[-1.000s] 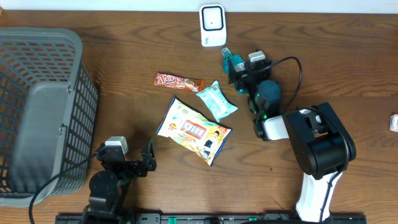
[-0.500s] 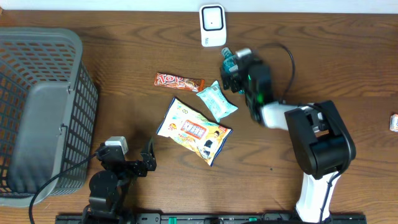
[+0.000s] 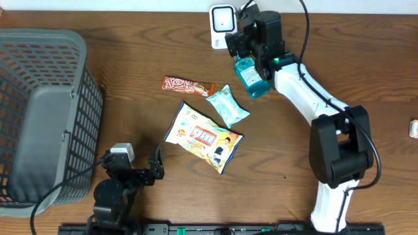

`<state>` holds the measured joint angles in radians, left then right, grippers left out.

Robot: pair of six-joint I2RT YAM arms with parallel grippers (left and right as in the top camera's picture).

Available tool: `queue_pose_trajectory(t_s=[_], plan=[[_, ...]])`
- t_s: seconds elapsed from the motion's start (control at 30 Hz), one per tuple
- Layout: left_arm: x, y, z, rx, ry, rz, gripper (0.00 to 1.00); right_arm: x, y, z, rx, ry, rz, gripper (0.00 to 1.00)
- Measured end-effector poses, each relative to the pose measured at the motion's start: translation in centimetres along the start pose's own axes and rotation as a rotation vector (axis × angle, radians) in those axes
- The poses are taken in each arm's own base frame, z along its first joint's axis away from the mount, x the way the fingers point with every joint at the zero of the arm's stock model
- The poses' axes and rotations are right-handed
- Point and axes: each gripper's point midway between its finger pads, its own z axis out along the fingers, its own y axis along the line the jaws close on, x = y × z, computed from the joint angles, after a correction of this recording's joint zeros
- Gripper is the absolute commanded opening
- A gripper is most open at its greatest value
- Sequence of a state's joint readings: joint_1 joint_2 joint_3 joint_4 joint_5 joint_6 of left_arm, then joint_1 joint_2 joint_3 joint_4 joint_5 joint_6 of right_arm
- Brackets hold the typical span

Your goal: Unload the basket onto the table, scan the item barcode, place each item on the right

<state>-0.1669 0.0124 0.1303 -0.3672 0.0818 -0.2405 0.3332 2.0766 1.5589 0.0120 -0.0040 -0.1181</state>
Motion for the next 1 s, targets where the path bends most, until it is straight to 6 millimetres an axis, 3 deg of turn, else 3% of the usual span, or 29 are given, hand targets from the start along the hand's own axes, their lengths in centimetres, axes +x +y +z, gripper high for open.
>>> queue_pose_trajectory(t_s=[0.1,0.23,0.37,0.43,0.63,0.7,1.0], plan=[[0.0,0.0,0.0,0.000,0.000,0.000,0.98,1.7,0.3,1.6,-0.006,0.016,0.000,0.95],[0.0,0.0,0.0,0.000,0.000,0.000,0.98,7.4,1.0,5.0,-0.019,0.111,-0.002,0.81],[0.0,0.0,0.0,0.000,0.000,0.000,0.98,11.3,1.5,6.5,-0.030,0.187,-0.005,0.68],[0.0,0.0,0.0,0.000,0.000,0.000,0.98,11.9,1.5,6.5,-0.033,0.205,-0.005,0.63],[0.0,0.0,0.0,0.000,0.000,0.000,0.98,12.2,1.6,5.9,-0.040,0.247,-0.008,0.32],[0.0,0.0,0.0,0.000,0.000,0.000,0.98,11.5,1.8,5.3,-0.048,0.266,-0.010,0.27],[0.0,0.0,0.0,-0.002,0.000,0.000,0.98,15.8,2.5,2.0,-0.077,0.499,-0.019,0.36]])
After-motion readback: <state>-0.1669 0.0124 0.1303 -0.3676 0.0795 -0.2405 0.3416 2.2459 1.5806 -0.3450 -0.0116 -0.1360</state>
